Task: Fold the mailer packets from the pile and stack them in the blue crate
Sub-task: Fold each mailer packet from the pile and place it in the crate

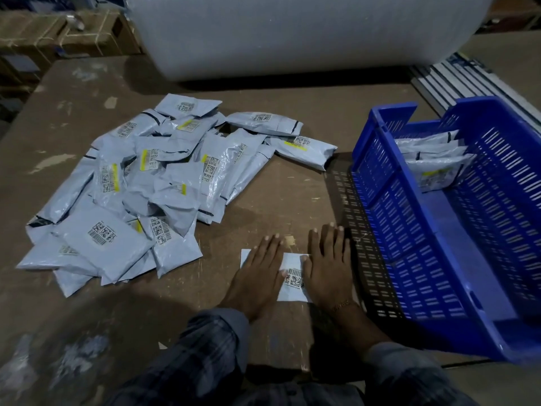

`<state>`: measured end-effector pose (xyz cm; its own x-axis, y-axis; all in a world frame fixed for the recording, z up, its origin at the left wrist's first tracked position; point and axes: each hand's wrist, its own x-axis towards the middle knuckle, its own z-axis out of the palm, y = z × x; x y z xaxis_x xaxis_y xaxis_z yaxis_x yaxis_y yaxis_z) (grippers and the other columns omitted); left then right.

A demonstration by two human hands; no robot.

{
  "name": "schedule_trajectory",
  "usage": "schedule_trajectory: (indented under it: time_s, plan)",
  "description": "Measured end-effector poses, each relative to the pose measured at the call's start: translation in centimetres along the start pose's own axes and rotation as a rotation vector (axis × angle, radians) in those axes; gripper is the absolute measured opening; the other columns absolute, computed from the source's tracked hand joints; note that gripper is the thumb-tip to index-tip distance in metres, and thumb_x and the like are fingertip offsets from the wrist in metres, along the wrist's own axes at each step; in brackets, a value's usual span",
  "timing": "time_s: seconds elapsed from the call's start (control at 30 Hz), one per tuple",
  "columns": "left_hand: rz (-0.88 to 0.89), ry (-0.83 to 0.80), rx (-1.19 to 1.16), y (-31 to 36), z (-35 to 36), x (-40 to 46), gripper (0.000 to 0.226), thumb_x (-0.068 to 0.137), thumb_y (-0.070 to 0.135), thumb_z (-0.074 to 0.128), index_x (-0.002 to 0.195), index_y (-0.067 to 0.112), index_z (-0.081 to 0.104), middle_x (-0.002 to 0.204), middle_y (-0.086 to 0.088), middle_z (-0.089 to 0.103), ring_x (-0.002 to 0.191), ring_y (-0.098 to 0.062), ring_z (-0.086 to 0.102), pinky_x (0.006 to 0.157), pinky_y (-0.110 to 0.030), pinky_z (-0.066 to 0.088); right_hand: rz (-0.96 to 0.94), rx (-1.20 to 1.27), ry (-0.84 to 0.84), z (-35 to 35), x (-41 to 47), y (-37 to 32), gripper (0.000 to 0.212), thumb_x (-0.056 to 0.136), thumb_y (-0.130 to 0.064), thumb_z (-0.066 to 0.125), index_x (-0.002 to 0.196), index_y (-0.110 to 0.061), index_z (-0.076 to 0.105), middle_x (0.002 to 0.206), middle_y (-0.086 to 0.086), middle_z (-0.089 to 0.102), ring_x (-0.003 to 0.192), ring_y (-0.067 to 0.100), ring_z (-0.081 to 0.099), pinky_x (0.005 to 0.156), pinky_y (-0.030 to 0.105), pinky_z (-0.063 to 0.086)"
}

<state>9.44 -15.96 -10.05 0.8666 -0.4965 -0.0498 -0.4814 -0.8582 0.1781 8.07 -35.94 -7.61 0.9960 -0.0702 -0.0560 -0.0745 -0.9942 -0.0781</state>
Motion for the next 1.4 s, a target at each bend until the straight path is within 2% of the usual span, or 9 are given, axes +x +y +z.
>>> schedule_trajectory:
  time_s: [0.17, 0.3, 0.43, 0.57, 0.77, 1.07, 1.17, 1.27, 1.4]
  plan:
    - [-0.202, 0.043, -0.017, 1.0, -0.4, 1.7, 0.069, 0.110, 0.040, 0.017, 0.168, 0.003, 0.009, 0.177, -0.016, 0.007, 0.164, -0.032, 0.006, 0.131, -0.051, 0.020, -0.025, 0.008, 0.028, 0.5, -1.6, -0.3, 0.071, 0.103, -0.041, 0.036, 0.165, -0.013, 0.017, 0.171, 0.023, 0.006, 0.158, 0.043, 0.002, 0.127, 0.059, 0.008]
    - [-0.144, 0.066, 0.027, 1.7, 0.7, 0.9, 0.068, 0.111, 0.040, 0.022, 0.167, 0.002, 0.016, 0.175, -0.018, 0.011, 0.162, -0.034, 0.014, 0.129, -0.053, 0.022, -0.028, 0.012, 0.019, 0.6, -0.2, -0.4, 0.070, 0.104, -0.040, 0.032, 0.166, -0.015, 0.011, 0.172, 0.023, 0.000, 0.159, 0.042, 0.002, 0.126, 0.058, 0.010]
    - [-0.102, 0.068, 0.091, 0.9, -0.4, 0.8, 0.070, 0.112, 0.043, 0.018, 0.168, 0.003, 0.006, 0.177, -0.017, 0.004, 0.163, -0.033, 0.008, 0.130, -0.054, 0.015, -0.049, 0.036, 0.060, 0.7, -1.2, -0.1, 0.069, 0.104, -0.037, 0.036, 0.166, -0.015, 0.015, 0.172, 0.022, 0.000, 0.159, 0.040, -0.003, 0.128, 0.056, 0.009]
    - [-0.315, 0.087, 0.030, 1.1, -0.6, 1.7, 0.072, 0.110, 0.042, 0.010, 0.167, -0.001, 0.002, 0.175, -0.022, -0.002, 0.163, -0.036, 0.003, 0.129, -0.055, 0.016, -0.018, 0.021, 0.044, 0.8, -2.0, -0.1, 0.071, 0.103, -0.040, 0.035, 0.166, -0.016, 0.012, 0.172, 0.022, 0.001, 0.159, 0.040, -0.006, 0.128, 0.056, 0.010]
    - [-0.032, 0.028, 0.053, 0.7, 0.5, -0.3, 0.070, 0.113, 0.045, 0.016, 0.168, 0.005, 0.001, 0.177, -0.015, -0.003, 0.164, -0.031, -0.001, 0.131, -0.053, 0.015, -0.050, 0.041, 0.037, 0.6, -1.0, 0.1, 0.071, 0.104, -0.042, 0.037, 0.166, -0.016, 0.014, 0.172, 0.023, 0.001, 0.159, 0.041, -0.005, 0.127, 0.056, 0.012]
    - [-0.151, 0.022, 0.057, 1.3, 0.3, 0.0, 0.074, 0.110, 0.048, 0.013, 0.167, 0.000, 0.008, 0.176, -0.019, 0.002, 0.164, -0.033, 0.006, 0.131, -0.052, 0.018, -0.079, 0.071, 0.039, 0.6, -1.6, 0.3, 0.074, 0.103, -0.045, 0.038, 0.166, -0.015, 0.013, 0.172, 0.022, 0.001, 0.159, 0.040, -0.003, 0.127, 0.056, 0.012]
    - [-0.101, 0.015, 0.092, 0.5, 0.1, -0.4, 0.075, 0.111, 0.054, 0.005, 0.169, 0.008, 0.003, 0.178, -0.010, -0.003, 0.164, -0.026, -0.002, 0.131, -0.051, 0.015, -0.121, 0.105, 0.009, 0.5, -1.2, 0.5, 0.078, 0.104, -0.054, 0.034, 0.167, -0.017, 0.006, 0.172, 0.020, -0.004, 0.159, 0.037, -0.007, 0.129, 0.053, 0.009]
    - [-0.231, 0.027, 0.072, -0.7, -0.6, -0.3, 0.077, 0.109, 0.059, 0.011, 0.170, 0.013, 0.000, 0.178, -0.006, -0.005, 0.164, -0.024, -0.005, 0.132, -0.048, 0.009, -0.227, 0.097, -0.059, 0.4, -1.9, 1.4, 0.083, 0.104, -0.067, 0.026, 0.167, -0.020, 0.000, 0.172, 0.022, -0.003, 0.160, 0.038, -0.005, 0.130, 0.051, 0.005]
    - [-0.292, 0.048, -0.035, -1.4, -1.0, -0.3, 0.082, 0.106, 0.067, 0.014, 0.170, 0.016, 0.010, 0.178, -0.002, 0.006, 0.164, -0.024, 0.005, 0.131, -0.045, 0.012, -0.249, 0.143, -0.096, -1.2, -3.1, 1.3, 0.079, 0.099, -0.060, 0.052, 0.161, -0.015, 0.029, 0.171, 0.018, 0.016, 0.159, 0.036, 0.012, 0.129, 0.047, 0.013]
